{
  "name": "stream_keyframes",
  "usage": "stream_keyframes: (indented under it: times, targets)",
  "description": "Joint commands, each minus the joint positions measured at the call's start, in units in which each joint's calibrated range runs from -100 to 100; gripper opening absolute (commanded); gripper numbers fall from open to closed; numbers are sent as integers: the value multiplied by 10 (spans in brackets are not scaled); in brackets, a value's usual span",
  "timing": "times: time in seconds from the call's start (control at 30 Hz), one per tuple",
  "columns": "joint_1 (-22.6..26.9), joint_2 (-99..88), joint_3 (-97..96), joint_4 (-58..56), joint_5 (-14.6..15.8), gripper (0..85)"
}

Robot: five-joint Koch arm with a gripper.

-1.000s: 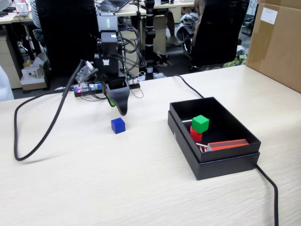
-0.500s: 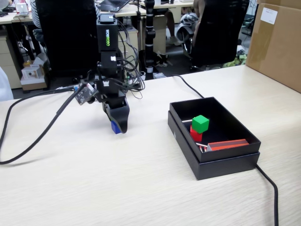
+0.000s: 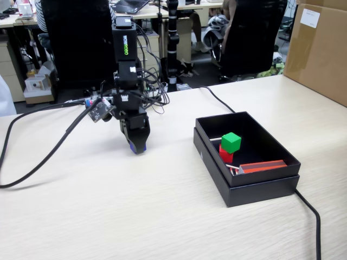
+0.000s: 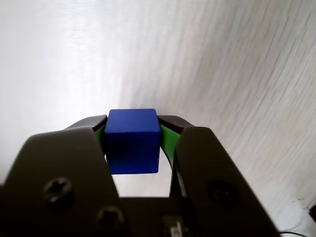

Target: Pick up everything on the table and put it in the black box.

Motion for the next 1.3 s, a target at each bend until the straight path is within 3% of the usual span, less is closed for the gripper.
stream_keyframes:
  times: [0.0, 0.13, 0.17, 0.23, 0.43, 0.73, 1.07, 1.1, 1.27]
  targets:
    - [30, -85, 134, -74, 20, 174]
    - [78, -91, 279, -164, 51, 174]
    - [122, -58, 402, -219, 78, 174]
    - [164, 6, 518, -257, 99, 174]
    - [218, 172, 676, -262, 113, 174]
    - [235, 382, 732, -262, 128, 176]
    - [231, 475, 735, -262, 137, 186]
    - [231, 481, 735, -262, 137, 254]
    - [227, 456, 725, -263, 137, 414]
